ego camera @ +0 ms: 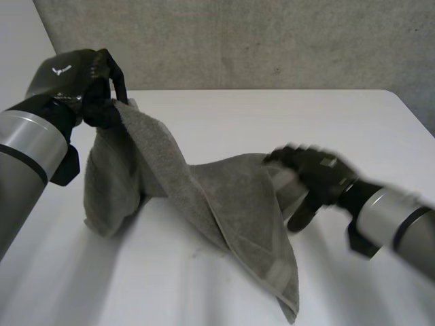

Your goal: Fold the towel.

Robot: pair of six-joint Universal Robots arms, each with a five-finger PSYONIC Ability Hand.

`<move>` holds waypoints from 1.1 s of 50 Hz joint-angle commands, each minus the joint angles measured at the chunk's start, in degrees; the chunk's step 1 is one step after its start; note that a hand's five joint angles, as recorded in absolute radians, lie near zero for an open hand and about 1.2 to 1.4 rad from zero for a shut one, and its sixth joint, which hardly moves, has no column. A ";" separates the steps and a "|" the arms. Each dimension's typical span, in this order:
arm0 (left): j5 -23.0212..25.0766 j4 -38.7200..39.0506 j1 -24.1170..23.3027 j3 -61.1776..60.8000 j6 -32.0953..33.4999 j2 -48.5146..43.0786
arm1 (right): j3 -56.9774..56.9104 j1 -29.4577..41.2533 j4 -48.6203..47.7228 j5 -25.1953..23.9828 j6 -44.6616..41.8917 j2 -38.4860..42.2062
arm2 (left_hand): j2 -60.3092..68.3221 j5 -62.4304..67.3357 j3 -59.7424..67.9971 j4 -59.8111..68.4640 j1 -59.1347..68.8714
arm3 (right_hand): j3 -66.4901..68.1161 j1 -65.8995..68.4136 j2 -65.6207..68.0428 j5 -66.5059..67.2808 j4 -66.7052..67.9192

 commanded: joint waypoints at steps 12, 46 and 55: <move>-0.61 0.25 0.46 5.53 -0.11 -5.20 | 5.46 12.93 -13.73 11.70 8.52 12.96 | 10.24 11.36 10.33 10.22 11.88 | -3.92 -3.61 -4.02 -3.59 -5.17; 0.26 -0.11 3.28 -3.35 0.42 -4.86 | -13.44 -9.74 16.85 -3.85 -26.02 -2.50 | 10.24 11.36 10.33 10.22 11.88 | 66.08 66.39 65.98 66.41 64.83; 0.18 0.25 3.01 -7.83 0.68 -15.29 | -18.96 -10.71 25.29 -1.84 -43.58 9.61 | 10.24 11.36 10.33 10.22 11.88 | 66.08 66.39 65.98 66.41 64.83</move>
